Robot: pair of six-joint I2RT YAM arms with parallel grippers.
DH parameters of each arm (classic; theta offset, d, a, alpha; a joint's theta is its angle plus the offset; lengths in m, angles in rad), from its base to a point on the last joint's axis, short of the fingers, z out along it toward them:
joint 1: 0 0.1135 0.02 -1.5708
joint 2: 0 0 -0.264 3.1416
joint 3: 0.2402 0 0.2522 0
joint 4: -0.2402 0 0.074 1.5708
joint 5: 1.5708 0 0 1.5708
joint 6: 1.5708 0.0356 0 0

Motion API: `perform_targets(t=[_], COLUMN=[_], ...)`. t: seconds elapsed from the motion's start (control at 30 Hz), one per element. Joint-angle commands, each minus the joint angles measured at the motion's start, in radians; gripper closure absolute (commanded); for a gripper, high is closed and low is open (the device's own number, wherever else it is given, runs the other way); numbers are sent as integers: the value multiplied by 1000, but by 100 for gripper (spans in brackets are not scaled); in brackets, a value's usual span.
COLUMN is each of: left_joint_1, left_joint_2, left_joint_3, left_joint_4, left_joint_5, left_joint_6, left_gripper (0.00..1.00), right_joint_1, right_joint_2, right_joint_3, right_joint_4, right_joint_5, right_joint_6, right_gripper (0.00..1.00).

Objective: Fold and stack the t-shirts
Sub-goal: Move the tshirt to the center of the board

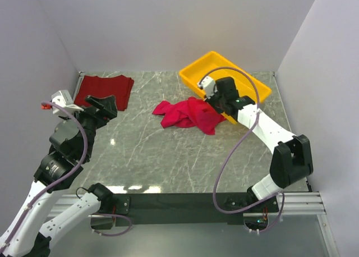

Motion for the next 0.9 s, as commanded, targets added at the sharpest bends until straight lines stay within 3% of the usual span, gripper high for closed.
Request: perform_targets(t=[0.0, 0.33, 0.63, 0.87], left_joint_1=[3, 4, 4, 3], left_joint_2=[29, 106, 144, 164], left_joint_3=[-8, 6, -8, -23], left_joint_4=[74, 101, 115, 124], left_joint_5=[36, 77, 100, 114], left_joint_6=[-19, -6, -8, -22], left_gripper=[9, 9, 9, 9], right_joint_1=[-64, -196, -310, -330], right_joint_2=[-71, 103, 247, 333], right_joint_3=[-31, 7, 60, 84], right_joint_4=[121, 166, 232, 310], right_joint_5=[170, 503, 459, 436], right_joint_6=[174, 459, 475, 374], right_gripper=[100, 100, 100, 100])
